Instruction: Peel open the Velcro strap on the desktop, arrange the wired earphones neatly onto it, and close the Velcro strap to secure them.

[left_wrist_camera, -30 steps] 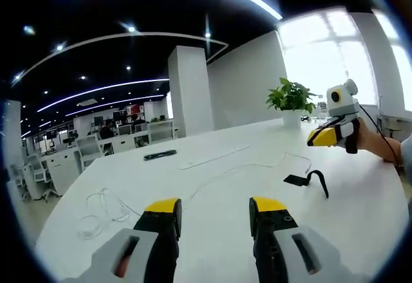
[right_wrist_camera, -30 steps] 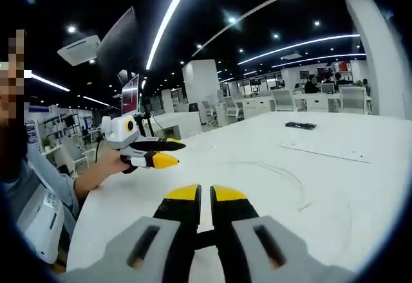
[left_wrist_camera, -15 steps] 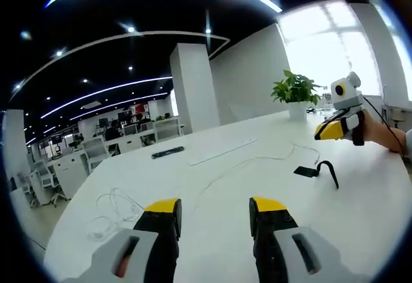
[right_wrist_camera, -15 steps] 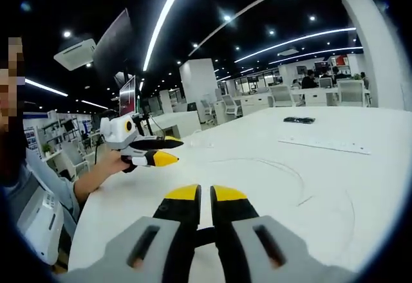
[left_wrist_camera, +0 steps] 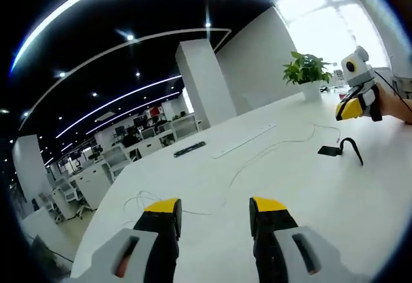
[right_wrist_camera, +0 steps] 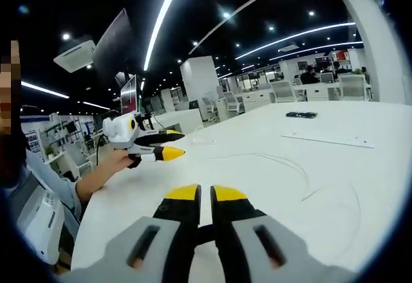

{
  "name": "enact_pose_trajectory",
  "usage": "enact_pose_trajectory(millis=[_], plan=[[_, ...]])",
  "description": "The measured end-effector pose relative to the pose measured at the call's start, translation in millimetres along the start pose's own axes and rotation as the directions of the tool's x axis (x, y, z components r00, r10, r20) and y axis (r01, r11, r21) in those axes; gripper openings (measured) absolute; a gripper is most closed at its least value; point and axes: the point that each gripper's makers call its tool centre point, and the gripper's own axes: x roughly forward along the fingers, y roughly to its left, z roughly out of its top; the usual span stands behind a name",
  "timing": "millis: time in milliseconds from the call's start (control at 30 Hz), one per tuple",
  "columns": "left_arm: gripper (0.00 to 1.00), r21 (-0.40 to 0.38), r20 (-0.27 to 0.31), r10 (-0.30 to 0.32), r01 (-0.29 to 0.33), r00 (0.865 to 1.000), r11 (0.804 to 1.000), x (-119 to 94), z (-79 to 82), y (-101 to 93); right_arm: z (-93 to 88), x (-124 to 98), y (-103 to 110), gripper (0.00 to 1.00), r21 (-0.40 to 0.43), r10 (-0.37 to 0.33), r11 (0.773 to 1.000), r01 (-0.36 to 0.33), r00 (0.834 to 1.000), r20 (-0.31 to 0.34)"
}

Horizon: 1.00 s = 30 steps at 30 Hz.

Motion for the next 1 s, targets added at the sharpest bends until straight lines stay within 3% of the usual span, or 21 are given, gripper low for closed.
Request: enact_pose_trajectory(millis=[133, 367, 633, 1000], plan=[[0.46, 0.024, -0.009, 0.016, -0.016, 1.000, 1.000, 2, -3.7, 2.9, 3.3, -2, -8, 0.08, 0.003, 0.004, 1.000, -0.004, 1.000, -0.004], [0.45, 0.132, -0.026, 0.085, -0.081, 0.996, 0.988, 5, -10.1, 11.5, 6.5, -5, -16, 0.08, 0.020, 0.012, 1.000, -0.012, 1.000, -0.002], [0.44, 0.219, -0.010, 0.138, -0.133, 0.990, 0.967, 7, -13.4, 22.9, 8.0, -7, -17, 0.08, 0.036, 0.019, 0.999, -0.019, 1.000, 0.004], [0.38, 0.341, -0.024, 0.162, -0.144, 0.987, 0.929, 17, -20.6, 25.0, 7.3, -7, -19, 0.08, 0.056, 0.030, 0.998, -0.030, 1.000, 0.004]])
